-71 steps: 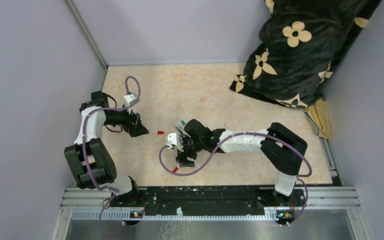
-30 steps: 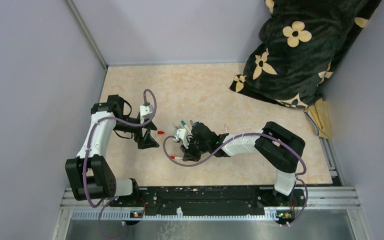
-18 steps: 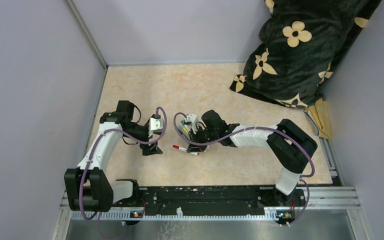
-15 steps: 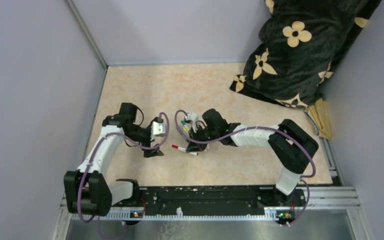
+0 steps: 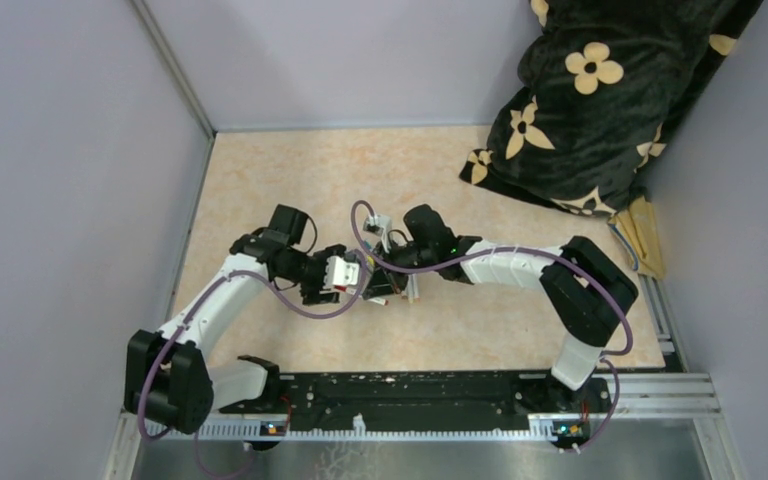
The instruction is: Open the pen caps
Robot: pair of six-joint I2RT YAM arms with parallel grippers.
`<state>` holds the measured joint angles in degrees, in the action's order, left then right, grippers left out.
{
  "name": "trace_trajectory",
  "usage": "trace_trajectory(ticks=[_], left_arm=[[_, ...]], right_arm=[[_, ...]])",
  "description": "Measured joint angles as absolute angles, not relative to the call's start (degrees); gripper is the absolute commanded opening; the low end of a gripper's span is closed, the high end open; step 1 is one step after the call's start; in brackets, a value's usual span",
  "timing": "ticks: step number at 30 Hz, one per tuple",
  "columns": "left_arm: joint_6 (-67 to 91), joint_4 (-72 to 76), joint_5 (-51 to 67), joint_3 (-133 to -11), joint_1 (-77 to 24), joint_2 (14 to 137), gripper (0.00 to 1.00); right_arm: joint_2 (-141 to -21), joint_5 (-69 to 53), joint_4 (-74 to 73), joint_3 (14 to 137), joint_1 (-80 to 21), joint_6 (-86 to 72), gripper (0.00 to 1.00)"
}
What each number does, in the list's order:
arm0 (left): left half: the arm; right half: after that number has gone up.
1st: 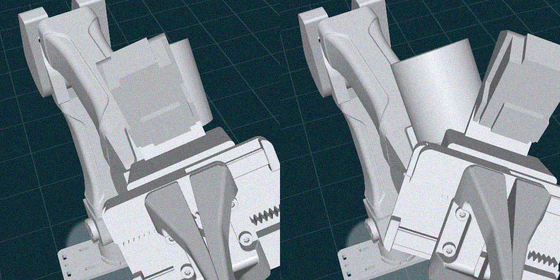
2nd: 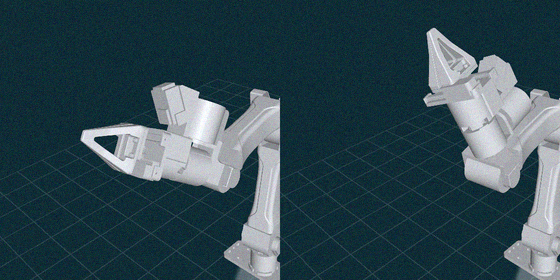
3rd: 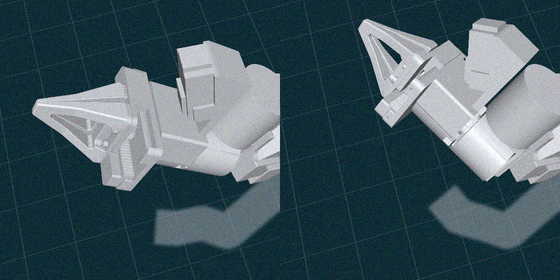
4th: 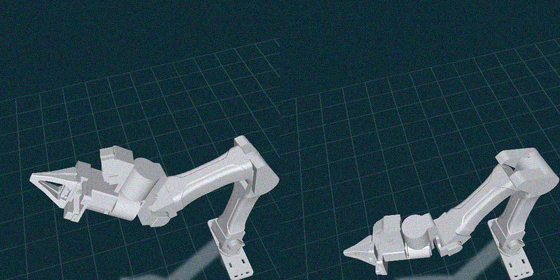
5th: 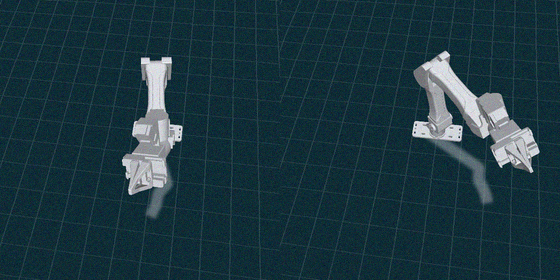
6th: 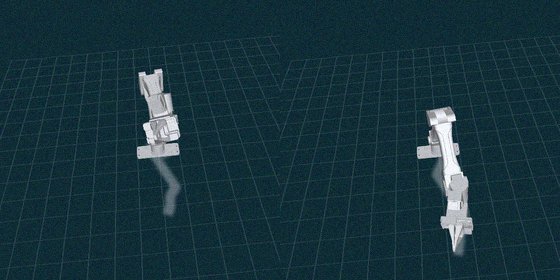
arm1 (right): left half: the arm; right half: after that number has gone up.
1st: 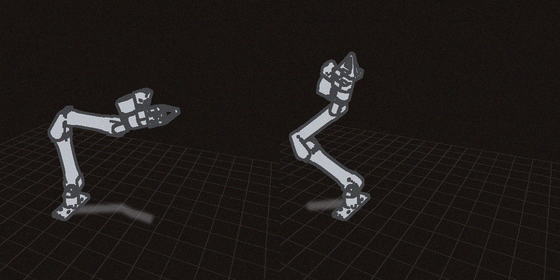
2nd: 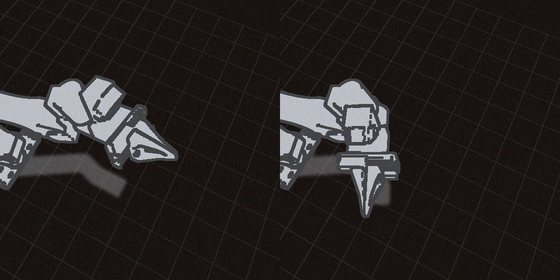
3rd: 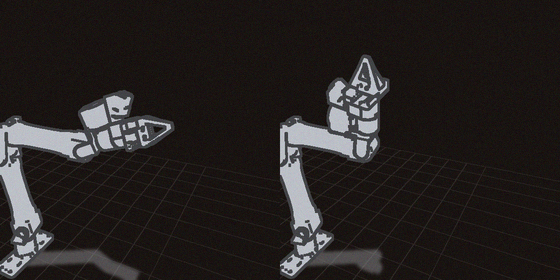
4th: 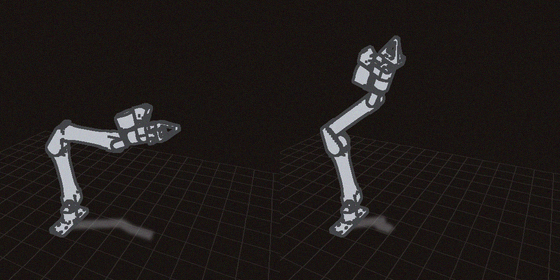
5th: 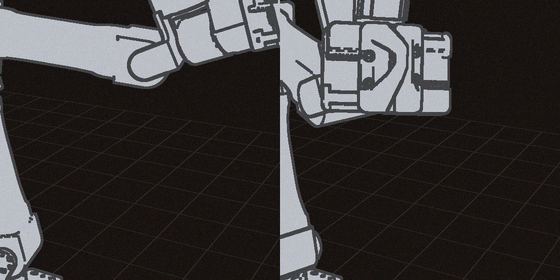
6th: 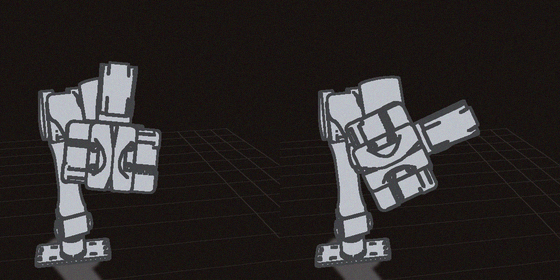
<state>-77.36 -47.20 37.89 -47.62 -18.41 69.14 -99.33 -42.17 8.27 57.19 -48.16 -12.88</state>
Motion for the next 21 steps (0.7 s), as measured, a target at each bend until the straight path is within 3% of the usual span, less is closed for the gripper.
trace_trajectory(ticks=[4, 11, 13, 14, 17, 21], left_arm=[[-76.82, -45.56, 36.56, -46.44, -19.53, 68.82, 0.48], [-76.23, -44.73, 35.03, -46.35, -21.71, 68.55, 0.24], [-75.99, -44.64, 34.7, -46.35, -22.13, 68.51, 0.14], [-75.85, -45.1, 34.44, -46.35, -22.33, 68.45, 0.0], [-74.96, -45.6, 34.09, -46.52, -22.76, 68.4, 0.0], [-74.15, -45.39, 34.5, -47.46, -23.22, 67.61, 0.0]], right_arm=[[-99.33, -43.09, 8.54, 57.19, -47.51, -13.82, 0.0], [-99.39, -44.34, 10.2, 57.17, -46.7, -16.19, 0.01], [-99.53, -44.86, 10.52, 57.14, -46.7, -16.82, 0.14], [-99.68, -45.15, 10.76, 57.12, -46.68, -17.3, 0.19], [-100.27, -46.78, 12.16, 57.01, -46.22, -19.73, 0.31], [-101.34, -49.76, 16.6, 56.99, -46.17, -23.81, 0.35]])
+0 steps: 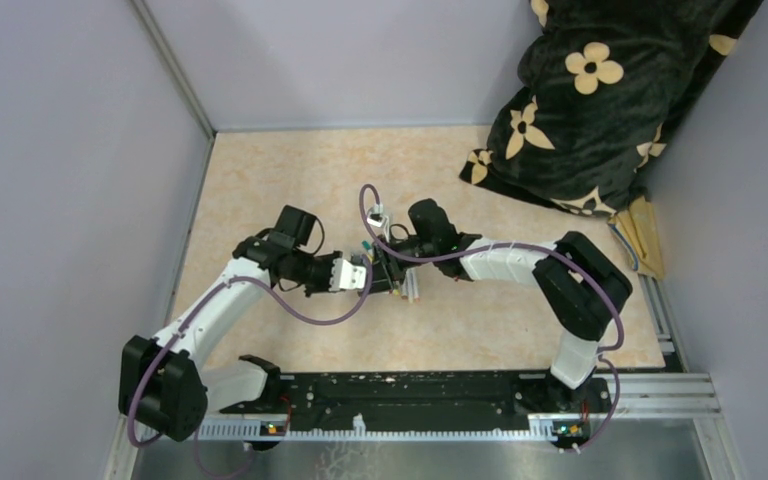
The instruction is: Open the pen caps
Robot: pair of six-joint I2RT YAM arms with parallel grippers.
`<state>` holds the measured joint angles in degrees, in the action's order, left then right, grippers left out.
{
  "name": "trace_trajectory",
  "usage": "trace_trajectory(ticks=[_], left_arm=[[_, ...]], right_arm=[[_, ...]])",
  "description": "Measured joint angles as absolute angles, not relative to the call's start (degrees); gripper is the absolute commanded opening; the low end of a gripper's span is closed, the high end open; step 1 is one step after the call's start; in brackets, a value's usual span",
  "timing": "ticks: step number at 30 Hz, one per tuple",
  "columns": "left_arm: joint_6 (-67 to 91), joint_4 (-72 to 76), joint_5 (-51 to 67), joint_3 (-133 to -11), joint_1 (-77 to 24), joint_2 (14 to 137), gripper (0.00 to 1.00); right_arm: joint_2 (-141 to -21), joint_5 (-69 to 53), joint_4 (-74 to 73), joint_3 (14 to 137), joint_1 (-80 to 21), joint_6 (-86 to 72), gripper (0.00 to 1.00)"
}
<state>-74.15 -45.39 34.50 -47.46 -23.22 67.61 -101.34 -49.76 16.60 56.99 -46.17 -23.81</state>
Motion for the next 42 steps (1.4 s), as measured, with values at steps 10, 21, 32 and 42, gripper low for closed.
trace_trajectory(ticks=[10, 21, 32, 42], left_arm=[[-74.08, -46.02, 34.65, -48.77, -23.51, 66.37, 0.0], [-75.75, -43.81, 31.77, -48.8, -24.86, 66.5, 0.0], [-76.77, -41.15, 22.37, -49.06, -19.66, 71.46, 0.0], [-71.0, -40.01, 23.97, -51.62, -15.7, 73.78, 0.0]], right_arm=[[-103.55, -53.17, 21.63, 56.99, -45.98, -29.71, 0.0], [-100.73, -50.04, 19.22, 55.37, -45.23, -28.93, 0.0], [-87.15, -46.57, 5.69, 46.15, -43.64, -24.53, 0.0], [-75.57, -22.46, -4.71, 45.43, -41.65, -22.35, 0.0]])
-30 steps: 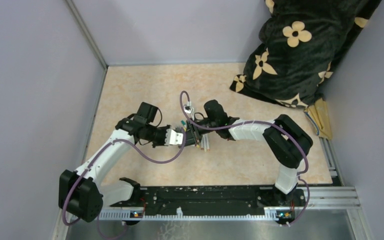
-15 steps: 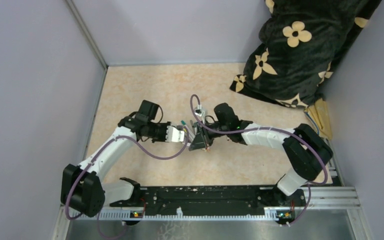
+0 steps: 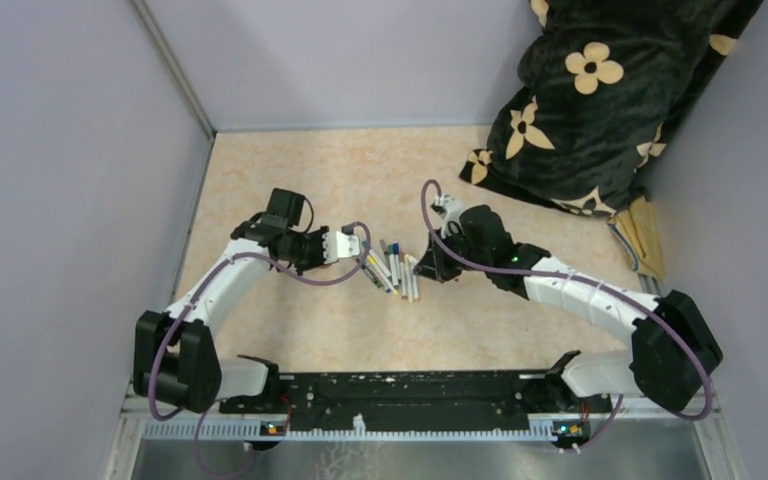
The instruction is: Open the pen caps
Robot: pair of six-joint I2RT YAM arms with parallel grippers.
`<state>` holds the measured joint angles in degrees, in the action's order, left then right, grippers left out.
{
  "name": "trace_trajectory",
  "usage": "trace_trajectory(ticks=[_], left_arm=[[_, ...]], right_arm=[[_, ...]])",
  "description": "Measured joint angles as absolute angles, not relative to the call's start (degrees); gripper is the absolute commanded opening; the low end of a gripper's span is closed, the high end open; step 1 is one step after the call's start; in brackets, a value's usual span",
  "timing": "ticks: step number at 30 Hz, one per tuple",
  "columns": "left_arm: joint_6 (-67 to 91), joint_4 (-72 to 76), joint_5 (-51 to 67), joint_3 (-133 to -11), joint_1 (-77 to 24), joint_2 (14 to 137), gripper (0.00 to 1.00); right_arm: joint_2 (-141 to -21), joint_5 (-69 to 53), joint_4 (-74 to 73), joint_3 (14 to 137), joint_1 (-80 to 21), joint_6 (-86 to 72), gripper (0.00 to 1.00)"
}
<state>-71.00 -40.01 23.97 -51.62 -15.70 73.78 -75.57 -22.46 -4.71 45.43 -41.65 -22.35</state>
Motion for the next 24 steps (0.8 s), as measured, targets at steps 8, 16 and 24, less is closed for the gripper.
trace_trajectory(ticks=[8, 16, 24], left_arm=[[-63.35, -34.68, 27.38, -46.54, -15.7, 77.28, 0.0], [-59.77, -28.14, 26.72, -42.3, -15.7, 79.29, 0.14], [-58.65, -23.53, 24.95, -39.94, -15.7, 83.07, 0.27]], right_arm=[[-72.29, 1.85, -6.07, 43.0, -35.97, -23.2, 0.0], [-77.97, 11.27, -1.67, 36.73, -33.54, -22.94, 0.0], [-85.12, 13.69, 4.08, 36.25, -33.45, -22.02, 0.09]])
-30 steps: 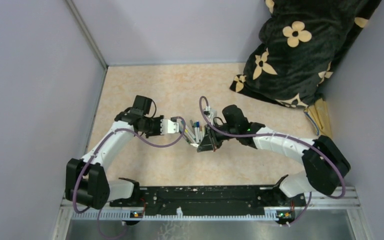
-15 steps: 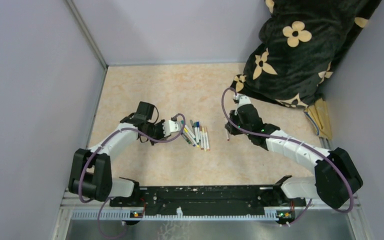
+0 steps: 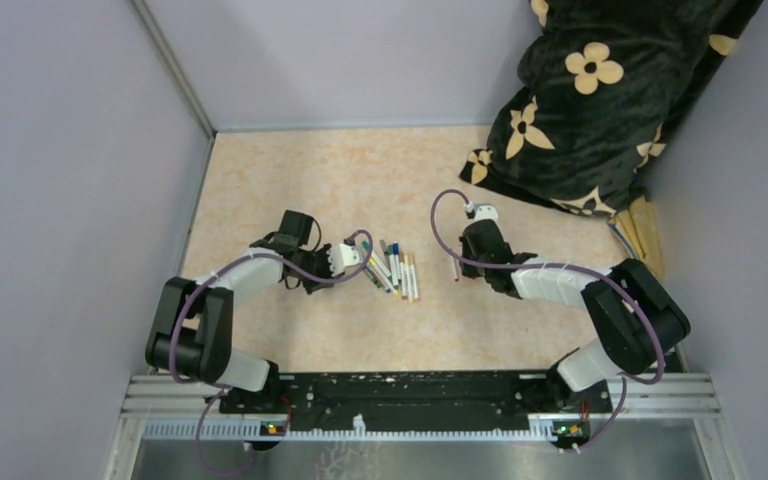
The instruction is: Open the pen caps
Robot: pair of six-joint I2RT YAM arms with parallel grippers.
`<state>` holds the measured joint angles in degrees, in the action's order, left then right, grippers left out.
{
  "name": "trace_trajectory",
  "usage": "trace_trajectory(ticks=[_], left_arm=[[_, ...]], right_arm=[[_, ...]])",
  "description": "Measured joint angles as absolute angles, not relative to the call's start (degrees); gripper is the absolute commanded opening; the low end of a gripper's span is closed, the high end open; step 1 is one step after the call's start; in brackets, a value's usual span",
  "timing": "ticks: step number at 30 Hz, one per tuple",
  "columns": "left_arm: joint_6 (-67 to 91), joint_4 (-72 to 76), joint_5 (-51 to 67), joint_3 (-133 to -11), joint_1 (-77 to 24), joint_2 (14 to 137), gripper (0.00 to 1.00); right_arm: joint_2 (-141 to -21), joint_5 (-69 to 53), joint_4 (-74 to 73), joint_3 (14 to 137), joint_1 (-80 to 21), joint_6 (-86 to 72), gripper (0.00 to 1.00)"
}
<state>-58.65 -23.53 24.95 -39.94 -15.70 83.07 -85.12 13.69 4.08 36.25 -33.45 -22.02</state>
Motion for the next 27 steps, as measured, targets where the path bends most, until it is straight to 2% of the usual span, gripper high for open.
trace_trajectory(ticks=[3, 9, 15, 23, 27], left_arm=[[-58.5, -22.41, 24.56, -39.9, -15.7, 83.09, 0.34], [-58.35, -22.33, 24.86, -39.92, -15.7, 83.07, 0.47], [-57.17, -26.35, 27.73, -42.0, -15.7, 82.08, 0.53], [-53.95, -33.76, 31.16, -51.68, -15.57, 79.4, 0.68], [-51.29, -38.0, 32.53, -58.72, -14.59, 78.76, 0.78]], right_arm=[[-86.19, 13.87, 5.26, 36.25, -33.45, -21.76, 0.17], [-87.53, 13.89, 6.94, 36.25, -33.45, -21.08, 0.24], [-87.57, 13.41, 8.73, 35.59, -33.45, -21.19, 0.28], [-86.26, 11.16, 7.31, 35.55, -32.93, -21.93, 0.28], [-82.89, 9.1, 5.5, 35.68, -32.86, -22.11, 0.37]])
